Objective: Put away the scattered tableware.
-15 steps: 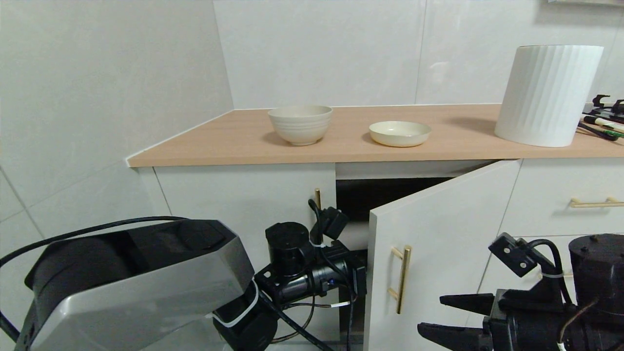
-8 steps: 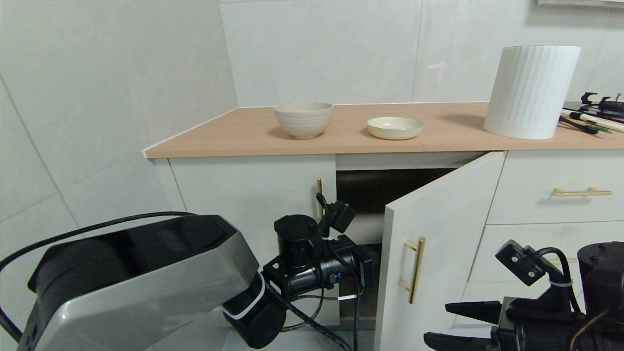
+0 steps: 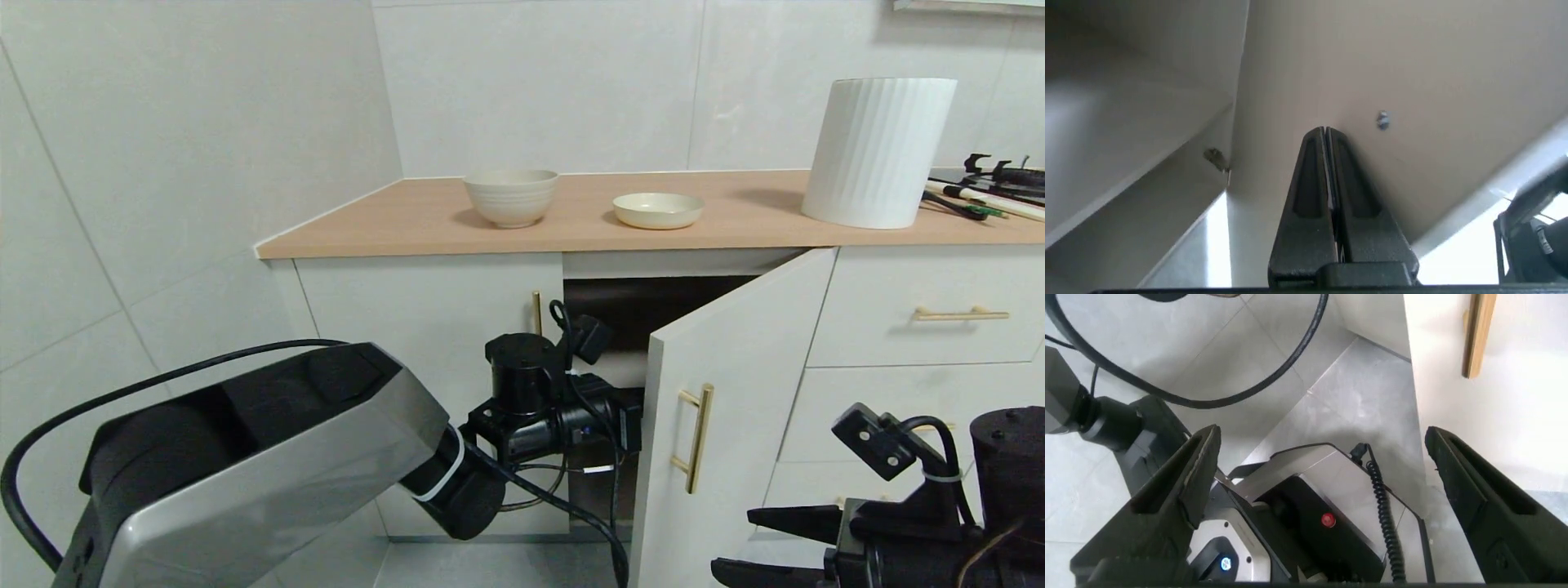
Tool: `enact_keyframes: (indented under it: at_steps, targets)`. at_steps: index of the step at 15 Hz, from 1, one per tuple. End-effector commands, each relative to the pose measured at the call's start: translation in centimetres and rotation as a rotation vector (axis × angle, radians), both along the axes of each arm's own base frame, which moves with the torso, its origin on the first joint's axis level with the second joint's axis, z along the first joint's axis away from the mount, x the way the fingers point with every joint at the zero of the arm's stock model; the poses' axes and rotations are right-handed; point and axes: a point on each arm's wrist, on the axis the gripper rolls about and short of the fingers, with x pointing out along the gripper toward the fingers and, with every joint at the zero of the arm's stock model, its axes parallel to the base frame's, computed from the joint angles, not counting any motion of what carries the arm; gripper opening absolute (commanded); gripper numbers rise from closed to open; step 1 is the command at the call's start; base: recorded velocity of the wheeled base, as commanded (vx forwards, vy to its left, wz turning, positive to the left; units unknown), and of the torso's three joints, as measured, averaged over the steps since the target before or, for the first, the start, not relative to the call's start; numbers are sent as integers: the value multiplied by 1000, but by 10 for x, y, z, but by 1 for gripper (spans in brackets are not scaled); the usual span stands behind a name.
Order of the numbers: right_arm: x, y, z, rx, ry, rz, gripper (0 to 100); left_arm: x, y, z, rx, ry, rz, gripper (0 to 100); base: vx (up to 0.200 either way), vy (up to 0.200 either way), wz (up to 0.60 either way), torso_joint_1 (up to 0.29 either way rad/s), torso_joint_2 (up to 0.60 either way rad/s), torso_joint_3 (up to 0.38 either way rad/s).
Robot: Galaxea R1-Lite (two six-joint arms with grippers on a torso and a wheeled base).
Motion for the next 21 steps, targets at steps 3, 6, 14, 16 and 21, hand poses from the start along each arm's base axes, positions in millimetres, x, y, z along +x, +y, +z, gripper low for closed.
enact_keyframes:
  at_steps: [3,6,14,16,21]
  targets:
    - [0,0,-1,-2,5,3,100,3,-3,3,-4,-3,0,0,-200,0,0,7,4,2]
    - [0,0,0,0,3,4,100,13,-11,1,7,7,0,0,-133,0,0,2,0,-2]
    - [-2,1,-1,1,5,15,100,24,-25,5,-9,-10,-8,0,0,0,0,0,0,0]
    - [-7,2,3,10,-12,34,100,9,-35,15,-17,-21,-45,0,0,0,0,0,0,0]
    - [-30,-7,16,49,-120,128,100,-84,-70,63,-45,-52,-249,0,0,0,0,0,0,0]
